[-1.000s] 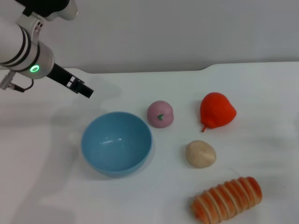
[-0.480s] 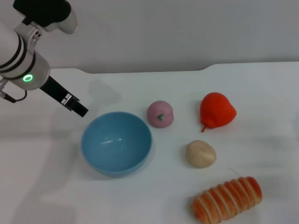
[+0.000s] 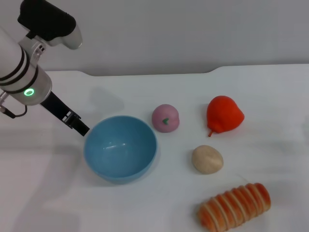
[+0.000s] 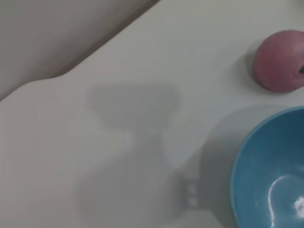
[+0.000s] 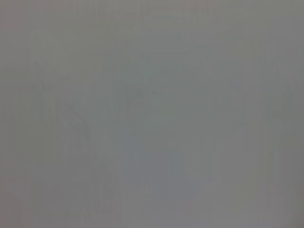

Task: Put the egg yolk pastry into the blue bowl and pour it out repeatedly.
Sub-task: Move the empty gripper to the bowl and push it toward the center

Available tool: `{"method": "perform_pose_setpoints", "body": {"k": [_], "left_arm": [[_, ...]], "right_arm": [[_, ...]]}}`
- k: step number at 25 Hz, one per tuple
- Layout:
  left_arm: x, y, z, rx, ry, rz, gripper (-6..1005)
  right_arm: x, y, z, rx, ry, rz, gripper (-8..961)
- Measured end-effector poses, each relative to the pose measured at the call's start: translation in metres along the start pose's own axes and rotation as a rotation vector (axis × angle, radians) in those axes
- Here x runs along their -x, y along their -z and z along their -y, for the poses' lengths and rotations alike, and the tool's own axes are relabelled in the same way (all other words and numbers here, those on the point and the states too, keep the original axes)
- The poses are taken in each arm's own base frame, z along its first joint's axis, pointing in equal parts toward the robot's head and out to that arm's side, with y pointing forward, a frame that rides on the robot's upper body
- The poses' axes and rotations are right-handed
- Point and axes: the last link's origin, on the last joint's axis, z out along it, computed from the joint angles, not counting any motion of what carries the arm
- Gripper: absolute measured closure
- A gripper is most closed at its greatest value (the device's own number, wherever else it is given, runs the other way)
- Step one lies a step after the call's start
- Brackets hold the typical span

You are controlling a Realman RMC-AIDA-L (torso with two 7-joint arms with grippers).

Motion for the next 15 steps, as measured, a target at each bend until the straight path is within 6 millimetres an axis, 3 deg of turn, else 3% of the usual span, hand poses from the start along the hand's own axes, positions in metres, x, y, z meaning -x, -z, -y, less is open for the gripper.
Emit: {"method": "perform_pose_setpoints", "body": {"k": [15], "left_arm": [[-0.002, 0.001, -0.014, 0.086, -0.007, 0.047, 152]], "right_arm": [[0.002, -0.004, -0.001, 0.005, 0.009, 0.007, 310]]}}
